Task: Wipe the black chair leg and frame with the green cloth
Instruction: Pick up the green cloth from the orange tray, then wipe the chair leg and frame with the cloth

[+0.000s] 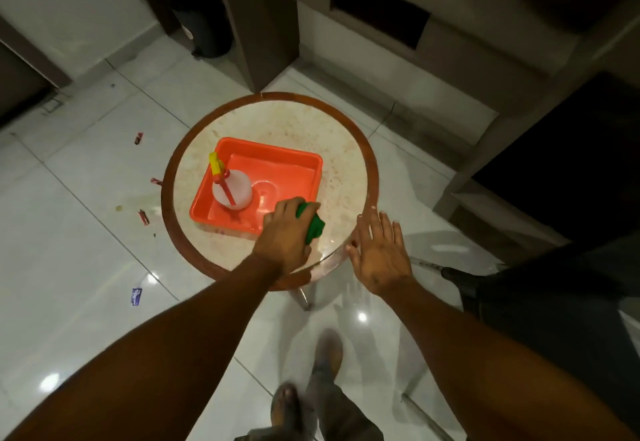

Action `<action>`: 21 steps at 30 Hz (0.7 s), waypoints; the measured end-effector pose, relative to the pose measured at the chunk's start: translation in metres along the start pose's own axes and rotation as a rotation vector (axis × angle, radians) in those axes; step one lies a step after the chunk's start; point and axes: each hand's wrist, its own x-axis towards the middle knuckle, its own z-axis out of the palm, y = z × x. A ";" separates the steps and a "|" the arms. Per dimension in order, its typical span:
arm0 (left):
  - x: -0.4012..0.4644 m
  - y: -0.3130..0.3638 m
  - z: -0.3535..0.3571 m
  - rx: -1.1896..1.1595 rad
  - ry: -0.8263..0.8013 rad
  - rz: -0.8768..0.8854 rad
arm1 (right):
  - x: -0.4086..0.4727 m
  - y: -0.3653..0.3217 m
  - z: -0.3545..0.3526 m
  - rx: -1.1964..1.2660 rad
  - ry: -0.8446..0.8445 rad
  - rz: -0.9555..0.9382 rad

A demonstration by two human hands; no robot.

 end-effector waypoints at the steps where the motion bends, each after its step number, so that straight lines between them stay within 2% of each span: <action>1: -0.018 0.014 0.004 -0.019 -0.003 0.006 | -0.019 0.003 -0.003 -0.012 -0.001 0.014; 9: -0.157 0.124 0.064 -0.140 -0.057 0.036 | -0.199 0.057 0.014 -0.043 0.016 0.108; 14: -0.225 0.185 0.104 -0.208 -0.147 0.073 | -0.311 0.089 0.022 -0.066 -0.086 0.188; 21: -0.276 0.242 0.167 -0.308 -0.294 0.033 | -0.391 0.136 0.040 -0.008 -0.149 0.255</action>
